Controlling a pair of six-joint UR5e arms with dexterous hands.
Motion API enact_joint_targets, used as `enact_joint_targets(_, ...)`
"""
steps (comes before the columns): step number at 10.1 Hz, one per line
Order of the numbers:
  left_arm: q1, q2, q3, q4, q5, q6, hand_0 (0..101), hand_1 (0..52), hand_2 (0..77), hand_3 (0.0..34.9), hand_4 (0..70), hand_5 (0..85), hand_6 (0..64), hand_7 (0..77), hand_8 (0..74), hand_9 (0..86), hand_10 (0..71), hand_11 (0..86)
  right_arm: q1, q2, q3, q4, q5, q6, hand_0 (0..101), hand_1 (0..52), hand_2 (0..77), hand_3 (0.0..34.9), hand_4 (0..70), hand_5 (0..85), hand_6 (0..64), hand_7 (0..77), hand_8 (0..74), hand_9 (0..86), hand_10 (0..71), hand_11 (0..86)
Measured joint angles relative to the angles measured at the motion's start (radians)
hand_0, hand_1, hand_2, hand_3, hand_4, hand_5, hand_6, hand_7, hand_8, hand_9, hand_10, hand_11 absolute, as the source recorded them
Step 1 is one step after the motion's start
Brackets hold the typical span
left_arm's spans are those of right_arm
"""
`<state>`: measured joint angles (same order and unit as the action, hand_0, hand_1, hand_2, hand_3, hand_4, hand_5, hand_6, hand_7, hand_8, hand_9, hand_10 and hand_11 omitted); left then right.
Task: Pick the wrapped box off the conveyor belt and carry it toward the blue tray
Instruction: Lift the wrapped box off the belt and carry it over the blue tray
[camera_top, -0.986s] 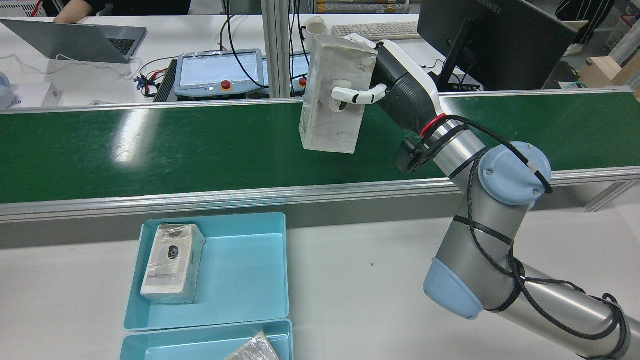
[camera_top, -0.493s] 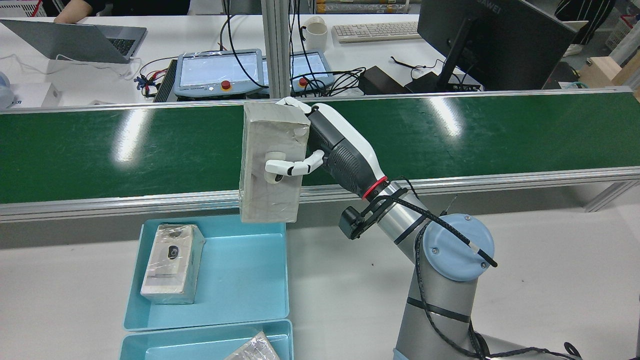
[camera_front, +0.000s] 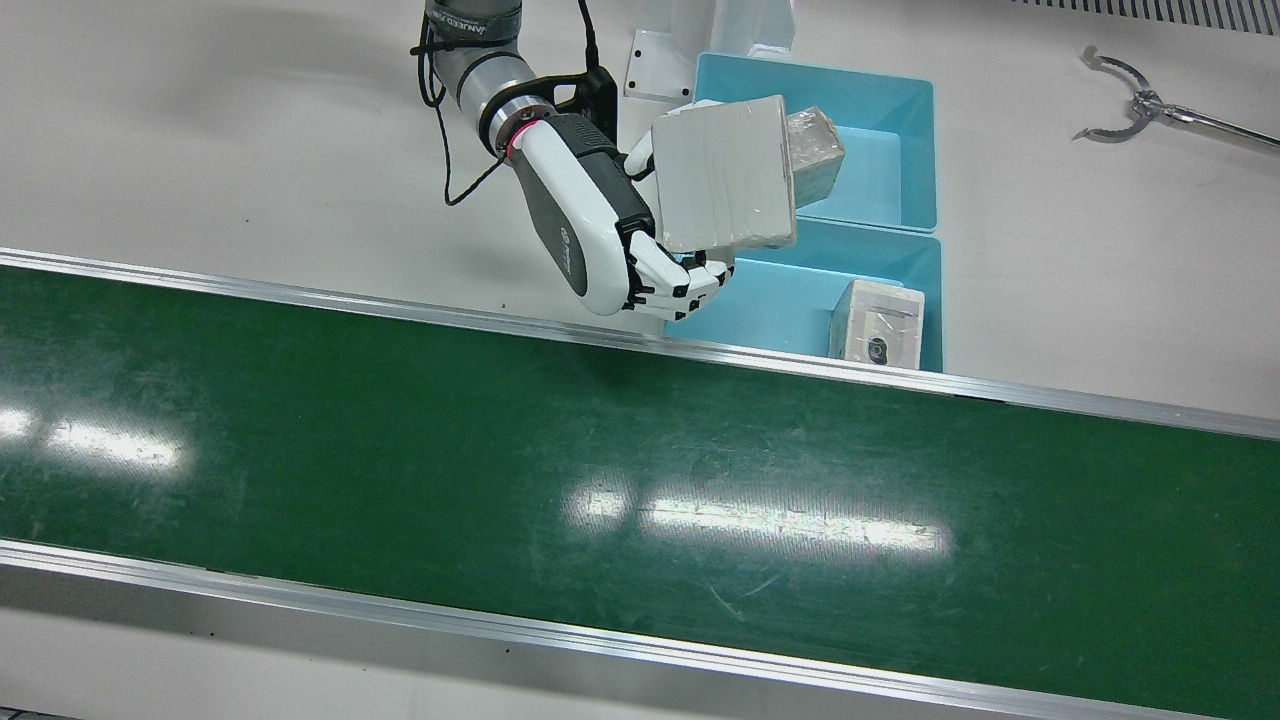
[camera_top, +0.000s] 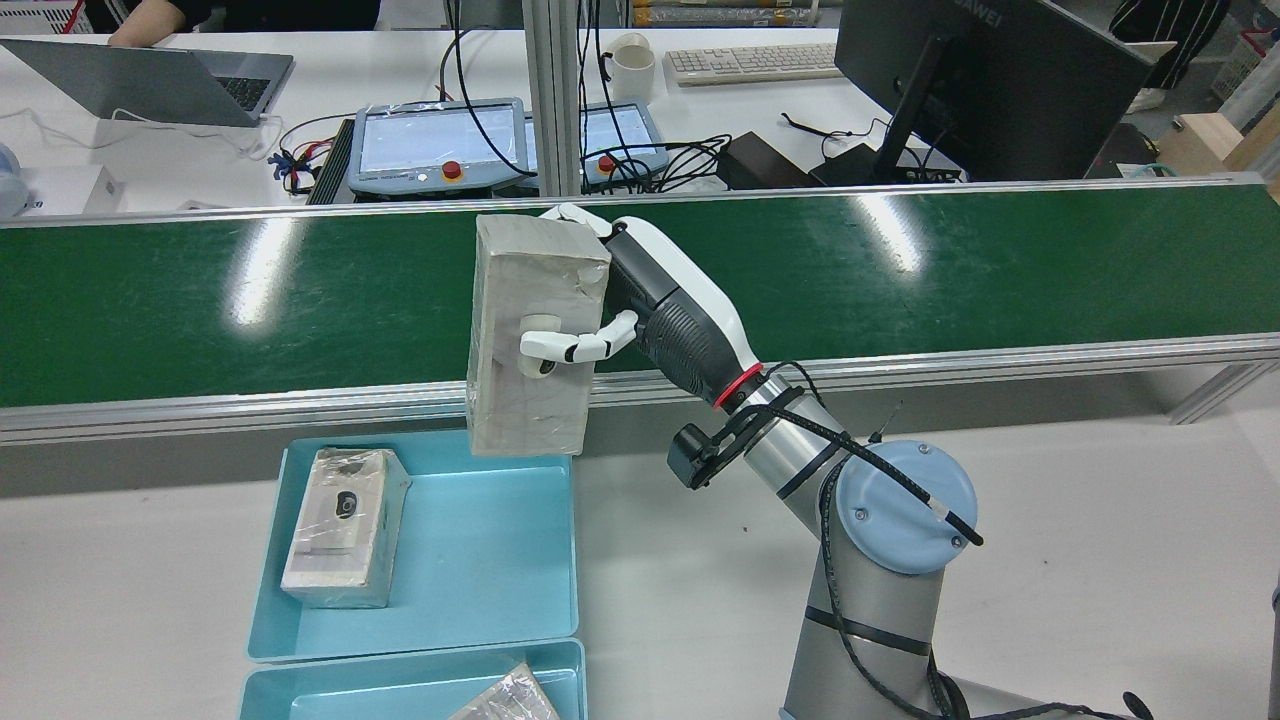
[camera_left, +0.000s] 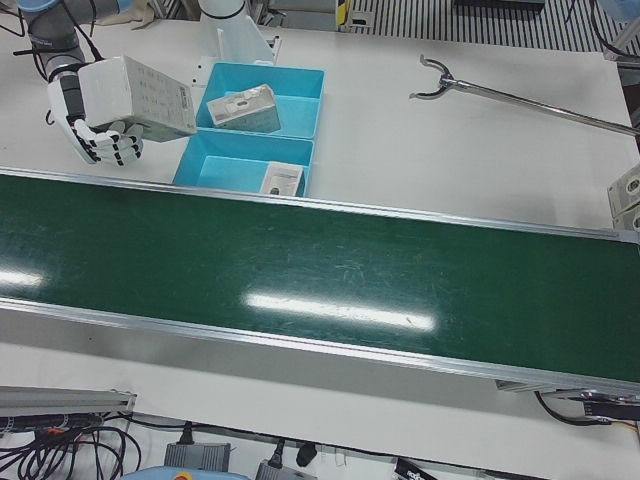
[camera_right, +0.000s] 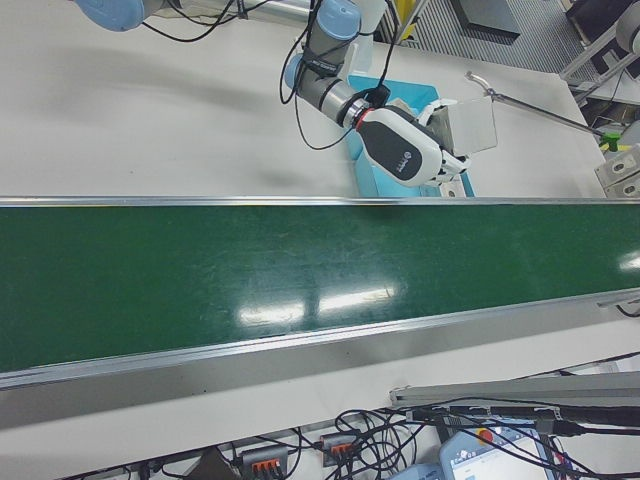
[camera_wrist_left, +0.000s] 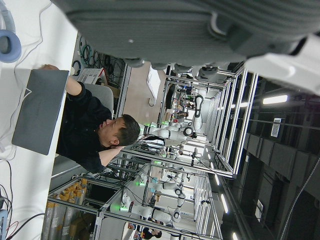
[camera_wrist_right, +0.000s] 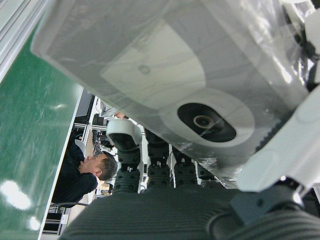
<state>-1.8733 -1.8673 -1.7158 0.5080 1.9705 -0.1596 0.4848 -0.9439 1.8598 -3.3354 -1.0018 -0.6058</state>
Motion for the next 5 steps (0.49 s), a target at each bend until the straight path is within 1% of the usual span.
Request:
enact_joint_targets(1,0.0,0.0,0.0,0.0,0.0,0.0,0,0.0,0.5,0.0,0.0,1.1,0.0,0.0,0.5,0.5,0.5,0.5,-0.01,0.001,-0.011,0.008,-0.001,0.002,45,2.2,32.7,0.0,10.4,69.8,42.0,48.0,43.1,55.1,38.7,57.8)
enact_joint_targets(2,0.0,0.0,0.0,0.0,0.0,0.0,0,0.0,0.5,0.0,0.0,1.1,0.0,0.0,0.5,0.5,0.5,0.5,-0.018,0.001,-0.022,0.022,-0.002,0.003,44,2.2,30.5,0.0,14.2,68.2,42.0,48.0,35.5,46.9,29.5,49.6)
enact_joint_targets(3,0.0,0.0,0.0,0.0,0.0,0.0,0,0.0,0.5,0.0,0.0,0.5,0.0,0.0,0.5,0.0,0.5,0.5,-0.024,0.002,-0.033,0.038,-0.005,0.004,44,2.2,30.5,0.0,19.6,61.6,41.5,49.1,26.2,38.2,19.6,41.5)
enact_joint_targets(4,0.0,0.0,0.0,0.0,0.0,0.0,0,0.0,0.5,0.0,0.0,1.1,0.0,0.5,0.5,0.0,0.0,0.5,-0.027,0.002,-0.038,0.048,-0.007,0.005,46,2.2,30.5,7.4,2.2,46.4,31.1,42.0,1.1,20.7,7.1,32.2)
enact_joint_targets(5,0.0,0.0,0.0,0.0,0.0,0.0,0,0.0,0.5,0.0,0.0,1.1,0.0,0.5,0.5,0.0,0.0,0.5,-0.028,0.002,-0.042,0.053,-0.008,0.006,46,2.2,30.5,7.4,2.2,46.4,31.1,42.0,1.1,20.7,0.0,21.3)
